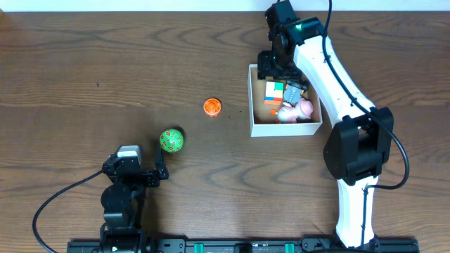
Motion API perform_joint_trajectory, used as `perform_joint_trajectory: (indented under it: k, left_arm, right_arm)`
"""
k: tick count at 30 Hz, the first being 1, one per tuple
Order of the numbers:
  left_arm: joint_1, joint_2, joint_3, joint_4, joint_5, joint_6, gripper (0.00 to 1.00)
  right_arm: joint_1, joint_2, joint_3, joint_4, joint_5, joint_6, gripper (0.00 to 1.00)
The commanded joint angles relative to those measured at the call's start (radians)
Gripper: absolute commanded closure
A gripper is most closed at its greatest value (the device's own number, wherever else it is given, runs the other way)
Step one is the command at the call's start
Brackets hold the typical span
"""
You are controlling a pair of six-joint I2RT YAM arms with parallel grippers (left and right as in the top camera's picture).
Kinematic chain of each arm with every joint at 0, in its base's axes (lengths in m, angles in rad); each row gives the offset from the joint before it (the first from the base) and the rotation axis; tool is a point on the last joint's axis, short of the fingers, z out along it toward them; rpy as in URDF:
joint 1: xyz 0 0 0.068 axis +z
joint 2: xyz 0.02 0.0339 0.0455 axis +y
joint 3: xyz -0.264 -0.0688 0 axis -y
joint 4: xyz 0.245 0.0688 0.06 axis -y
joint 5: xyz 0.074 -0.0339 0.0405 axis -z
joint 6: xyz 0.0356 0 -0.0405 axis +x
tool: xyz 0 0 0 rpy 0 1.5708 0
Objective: Pack container
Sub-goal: 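Open right gripper to release cube and withdraw to the right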
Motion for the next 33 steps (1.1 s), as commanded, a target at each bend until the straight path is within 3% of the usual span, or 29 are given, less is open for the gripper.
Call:
perform_joint_trajectory:
  k: [1,12,15,19,23,28,33]
  left_arm:
    - [0.005,-0.002,-0.017,-0.035,-0.001,-0.009,0.02]
    - [0.005,-0.002,-0.017,-0.035,-0.001,-0.009,0.02]
    - [0.005,-0.002,-0.017,-0.035,-0.001,-0.009,0.02]
    - [0.005,-0.002,-0.017,-0.035,-0.001,-0.009,0.02]
    - [0.005,-0.002,-0.017,-0.035,-0.001,-0.009,0.02]
    - [0.005,-0.002,-0.017,-0.035,-0.001,-0.009,0.02]
    - [0.005,-0.002,-0.017,-0.035,-0.001,-0.009,0.02]
  right_arm:
    - [0.016,0.007,-0.003,0.013,0.011,0.002,0.34]
    - [-0.036,-0.071,0.133,0.014,-0.007,-0.089,0.29]
    - [-0.079,-0.126,0.188,-0.032,0.032,-0.137,0.13]
    - [-0.175,-0.201,0.207,-0.096,0.139,-0.222,0.02]
    - [-0.319,-0.228,0.207,-0.196,0.241,-0.270,0.01]
    - [-0.499,-0.220,0.174,-0.265,0.232,-0.292,0.01]
    - [-0.634,-0.220,0.051,-0.209,0.098,-0.362,0.01]
